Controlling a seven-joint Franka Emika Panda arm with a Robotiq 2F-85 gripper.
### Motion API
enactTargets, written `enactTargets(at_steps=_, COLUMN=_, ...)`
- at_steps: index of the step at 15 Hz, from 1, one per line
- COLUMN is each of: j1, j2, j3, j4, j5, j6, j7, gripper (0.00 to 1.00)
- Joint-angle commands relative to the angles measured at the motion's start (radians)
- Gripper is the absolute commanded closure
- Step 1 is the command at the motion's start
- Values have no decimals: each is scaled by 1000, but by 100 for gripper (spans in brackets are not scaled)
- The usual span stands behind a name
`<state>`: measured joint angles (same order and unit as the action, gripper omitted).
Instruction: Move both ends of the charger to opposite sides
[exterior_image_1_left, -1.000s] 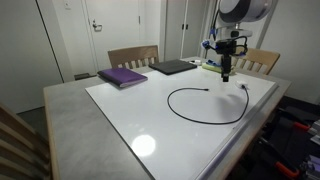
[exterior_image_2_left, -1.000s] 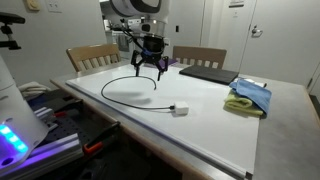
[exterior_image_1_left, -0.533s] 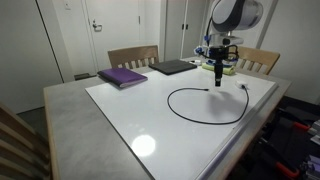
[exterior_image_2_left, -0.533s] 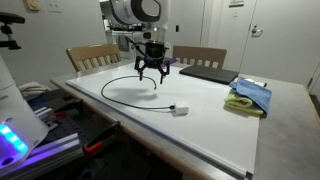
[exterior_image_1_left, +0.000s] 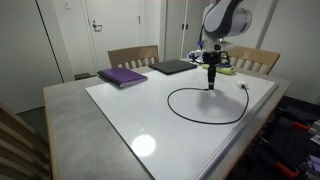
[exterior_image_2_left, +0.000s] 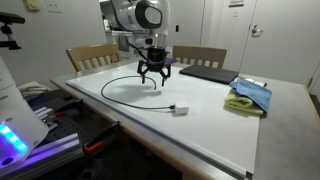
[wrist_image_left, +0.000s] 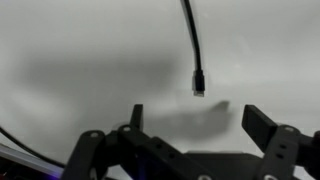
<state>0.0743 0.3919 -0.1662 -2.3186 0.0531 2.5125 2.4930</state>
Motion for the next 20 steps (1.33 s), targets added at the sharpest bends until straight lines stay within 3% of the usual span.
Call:
enactTargets(at_steps=1, j1=19, j2=54, j3=-3, j4=60, j5=-21, j6=-2, j7=48, gripper=0)
enactTargets(at_steps=6, j1=54, j2=98, j3=-22, j4=99, j5=-71, j6=-4, j7=128, gripper=0)
enactTargets(at_steps=15, j1=141, j2=139, j3=-90, j4=101, j5=-44, j6=3, j7=111, gripper=0)
enactTargets(at_steps=17, j1=152, j2=142, j3=-100, j4=100, j5=-43, j6=7, j7=111, gripper=25)
enactTargets(at_steps=20, j1=162, j2=136, j3=-112, j4=104, j5=-45, j6=4, j7=111, gripper=48)
